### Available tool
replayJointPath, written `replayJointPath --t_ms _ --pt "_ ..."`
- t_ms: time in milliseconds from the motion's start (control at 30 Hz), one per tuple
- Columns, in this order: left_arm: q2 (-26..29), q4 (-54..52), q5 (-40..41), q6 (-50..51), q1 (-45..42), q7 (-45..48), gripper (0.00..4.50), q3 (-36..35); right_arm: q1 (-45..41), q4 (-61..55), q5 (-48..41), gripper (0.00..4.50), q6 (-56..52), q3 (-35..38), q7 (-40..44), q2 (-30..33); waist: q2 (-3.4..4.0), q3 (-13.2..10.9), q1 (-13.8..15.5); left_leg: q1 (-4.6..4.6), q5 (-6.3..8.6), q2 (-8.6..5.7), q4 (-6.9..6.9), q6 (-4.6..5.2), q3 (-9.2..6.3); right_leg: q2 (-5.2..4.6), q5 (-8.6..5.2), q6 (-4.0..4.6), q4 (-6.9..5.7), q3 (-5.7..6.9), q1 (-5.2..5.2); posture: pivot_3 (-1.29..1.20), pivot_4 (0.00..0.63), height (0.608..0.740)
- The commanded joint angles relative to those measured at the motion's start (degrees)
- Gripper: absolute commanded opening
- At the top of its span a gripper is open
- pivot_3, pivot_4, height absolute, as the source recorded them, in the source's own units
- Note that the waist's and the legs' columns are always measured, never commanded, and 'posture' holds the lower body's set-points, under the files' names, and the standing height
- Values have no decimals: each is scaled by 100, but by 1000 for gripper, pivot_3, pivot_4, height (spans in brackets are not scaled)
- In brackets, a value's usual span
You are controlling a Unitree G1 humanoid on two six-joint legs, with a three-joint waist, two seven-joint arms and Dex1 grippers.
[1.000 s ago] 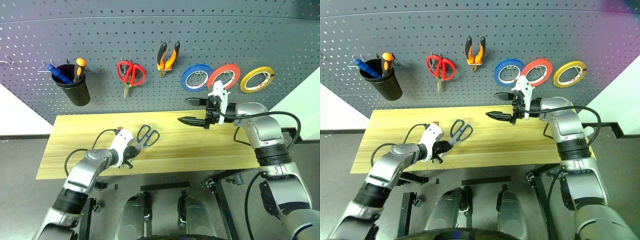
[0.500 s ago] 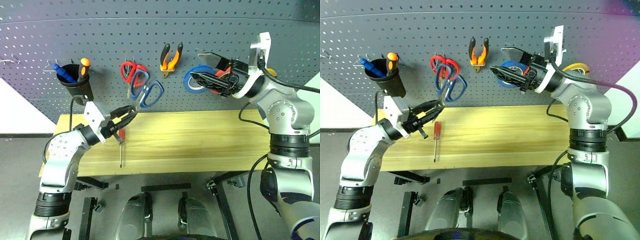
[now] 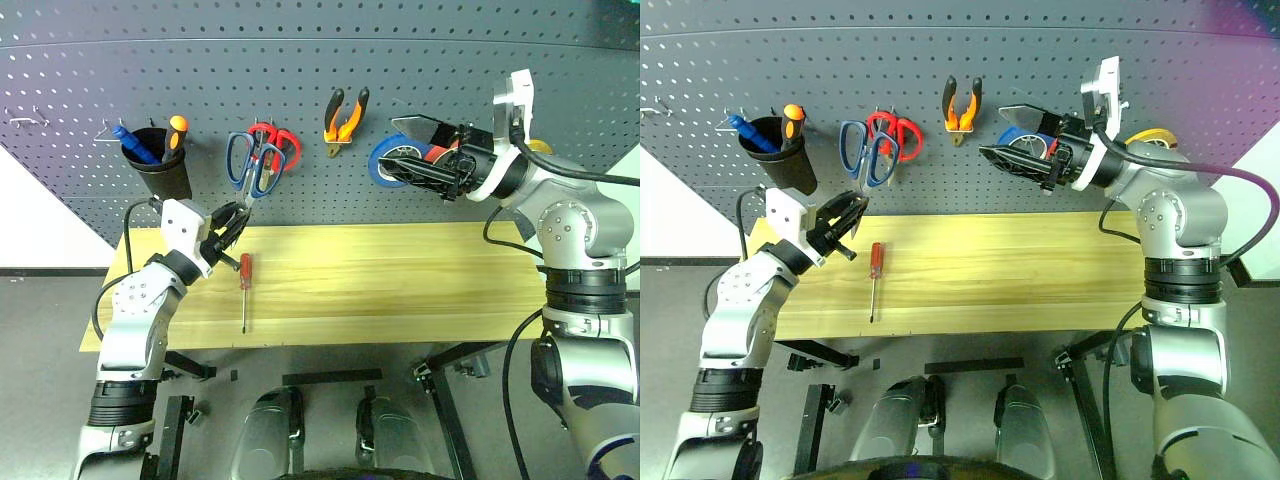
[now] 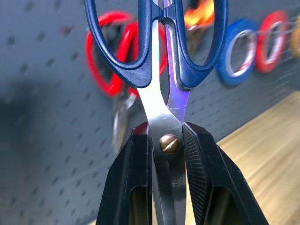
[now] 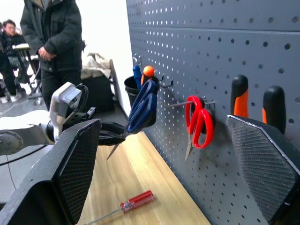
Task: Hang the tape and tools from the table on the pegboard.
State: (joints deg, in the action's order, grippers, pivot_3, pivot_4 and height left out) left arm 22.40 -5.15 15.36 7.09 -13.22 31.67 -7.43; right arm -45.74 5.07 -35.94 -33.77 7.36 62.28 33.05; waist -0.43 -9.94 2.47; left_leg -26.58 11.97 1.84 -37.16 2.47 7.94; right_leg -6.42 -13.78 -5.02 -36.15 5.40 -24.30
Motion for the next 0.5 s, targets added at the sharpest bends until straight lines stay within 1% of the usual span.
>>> replayJointPath --t_ms 33,167,500 --pt "-39 -20 -161 -251 -2 -72 627 110 -34 -211 -10 4500 104 98 -4 138 -1 2 -3 -1 -2 0 0 -4 0 0 0 0 1 0 0 129 71 740" --pt "-37 275 -300 -600 -170 -30 627 181 2 -265 -16 4500 90 120 -41 146 -3 20 -9 -1 -12 -1 0 -20 2 -1 0 0 1 0 0 123 70 740" --pt "-75 1329 -370 -1612 -631 234 627 219 135 -424 -50 4500 69 146 -157 165 -1 75 -12 1 -4 0 -1 -7 2 -1 0 0 0 0 -1 105 66 740"
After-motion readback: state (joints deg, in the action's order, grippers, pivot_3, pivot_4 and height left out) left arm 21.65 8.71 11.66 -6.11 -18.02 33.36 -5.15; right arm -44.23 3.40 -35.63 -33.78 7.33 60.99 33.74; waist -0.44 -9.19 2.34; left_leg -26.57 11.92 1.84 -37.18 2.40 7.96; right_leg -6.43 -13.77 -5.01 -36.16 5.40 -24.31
